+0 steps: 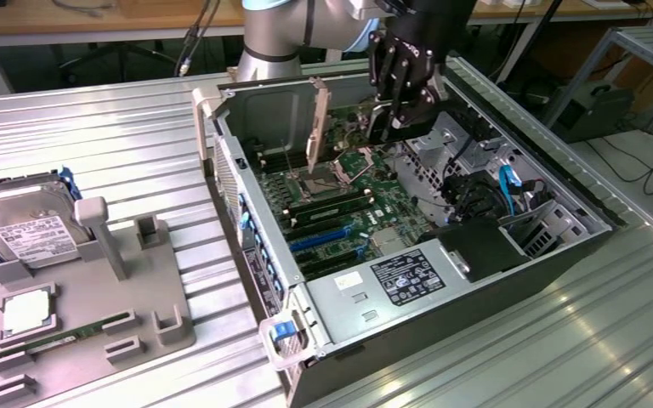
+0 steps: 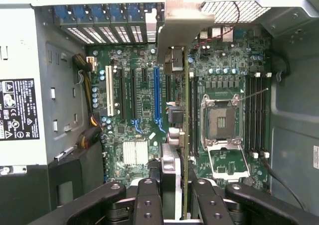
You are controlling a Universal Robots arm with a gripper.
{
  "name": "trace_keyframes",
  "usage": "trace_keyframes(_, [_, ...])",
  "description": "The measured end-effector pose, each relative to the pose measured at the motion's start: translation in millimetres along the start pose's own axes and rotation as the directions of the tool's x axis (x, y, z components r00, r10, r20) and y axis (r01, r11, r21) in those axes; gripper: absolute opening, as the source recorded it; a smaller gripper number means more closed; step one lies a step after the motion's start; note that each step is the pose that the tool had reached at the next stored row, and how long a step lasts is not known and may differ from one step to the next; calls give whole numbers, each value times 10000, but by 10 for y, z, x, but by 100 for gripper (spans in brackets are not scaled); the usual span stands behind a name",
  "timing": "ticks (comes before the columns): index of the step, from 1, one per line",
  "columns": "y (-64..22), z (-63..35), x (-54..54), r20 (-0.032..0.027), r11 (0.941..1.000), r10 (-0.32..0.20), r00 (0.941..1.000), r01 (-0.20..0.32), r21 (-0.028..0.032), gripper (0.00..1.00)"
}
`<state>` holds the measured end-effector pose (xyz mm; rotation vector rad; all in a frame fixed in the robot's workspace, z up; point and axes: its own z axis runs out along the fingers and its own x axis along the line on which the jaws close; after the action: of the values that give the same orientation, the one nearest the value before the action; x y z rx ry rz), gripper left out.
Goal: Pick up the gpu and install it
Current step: 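Insert the gpu into the slot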
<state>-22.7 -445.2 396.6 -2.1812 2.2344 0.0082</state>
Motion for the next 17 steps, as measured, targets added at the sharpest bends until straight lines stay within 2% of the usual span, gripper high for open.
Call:
trace_keyframes(7, [1,82,-6,-1,9978,-668,9978,668,-38,29])
trace_keyframes(11, [18,135,-4,-13,9978,-655,9979,655,-38,29])
trace_keyframes(17, [53,250,-2,-17,9994,-355,9994,355,-33,29])
